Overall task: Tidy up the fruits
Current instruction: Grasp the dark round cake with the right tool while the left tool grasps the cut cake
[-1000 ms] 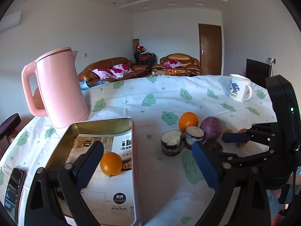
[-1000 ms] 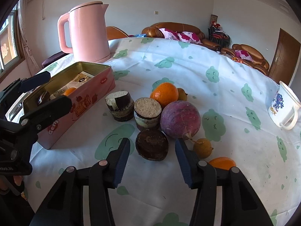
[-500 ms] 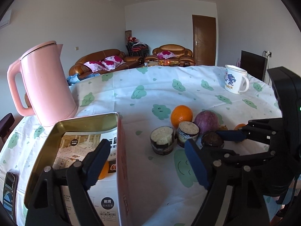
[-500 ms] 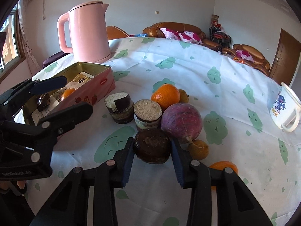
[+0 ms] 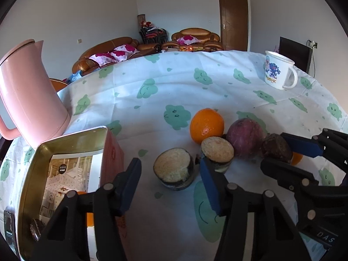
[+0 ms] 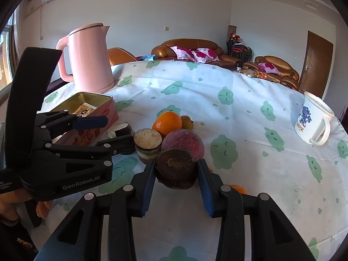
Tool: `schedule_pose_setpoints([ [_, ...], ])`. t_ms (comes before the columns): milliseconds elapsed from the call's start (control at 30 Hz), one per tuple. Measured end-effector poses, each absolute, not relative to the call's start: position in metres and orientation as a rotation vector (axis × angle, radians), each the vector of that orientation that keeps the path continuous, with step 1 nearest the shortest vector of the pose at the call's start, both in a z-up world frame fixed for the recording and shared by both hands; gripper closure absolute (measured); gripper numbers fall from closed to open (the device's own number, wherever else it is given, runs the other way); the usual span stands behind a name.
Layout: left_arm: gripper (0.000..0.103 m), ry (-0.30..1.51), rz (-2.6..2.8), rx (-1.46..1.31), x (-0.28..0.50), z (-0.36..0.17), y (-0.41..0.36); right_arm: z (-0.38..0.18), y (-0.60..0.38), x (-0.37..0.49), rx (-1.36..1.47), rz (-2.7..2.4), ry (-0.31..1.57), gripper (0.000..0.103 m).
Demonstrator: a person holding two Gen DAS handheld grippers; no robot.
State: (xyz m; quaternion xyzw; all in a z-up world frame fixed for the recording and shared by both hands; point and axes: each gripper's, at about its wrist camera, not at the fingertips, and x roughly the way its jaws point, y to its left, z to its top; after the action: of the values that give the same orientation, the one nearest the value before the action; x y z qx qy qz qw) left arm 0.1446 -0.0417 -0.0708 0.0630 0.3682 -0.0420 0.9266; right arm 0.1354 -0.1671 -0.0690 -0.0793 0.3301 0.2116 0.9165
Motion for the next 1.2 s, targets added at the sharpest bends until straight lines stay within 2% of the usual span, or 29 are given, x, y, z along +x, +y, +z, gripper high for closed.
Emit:
schedule_pose_setpoints([
  [167, 0.047, 0.786, -0.074, 0.12, 0.152, -0.075, -0.042, -0.069, -0.167, 0.135, -0.163, 0.439, 0.678, 0.063],
  [267, 0.054, 0.796, -0.082, 0.113, 0.154, -0.077, -0.042, -0.07, -0.166, 0.136, -0.164, 0.439, 0.682, 0.063],
  [300, 0.061, 0.79, -0.086, 0.113, 0.153, -0.076, -0.042, -0.069, -0.166, 0.136, -0.166, 0.437, 0.681, 0.063],
  [1200, 0.061, 0.604, -0.13, 0.05, 0.107, -0.052, -0.04, -0.061, -0.173, 0.124, -0.147, 0.448, 0.59, 0.063],
])
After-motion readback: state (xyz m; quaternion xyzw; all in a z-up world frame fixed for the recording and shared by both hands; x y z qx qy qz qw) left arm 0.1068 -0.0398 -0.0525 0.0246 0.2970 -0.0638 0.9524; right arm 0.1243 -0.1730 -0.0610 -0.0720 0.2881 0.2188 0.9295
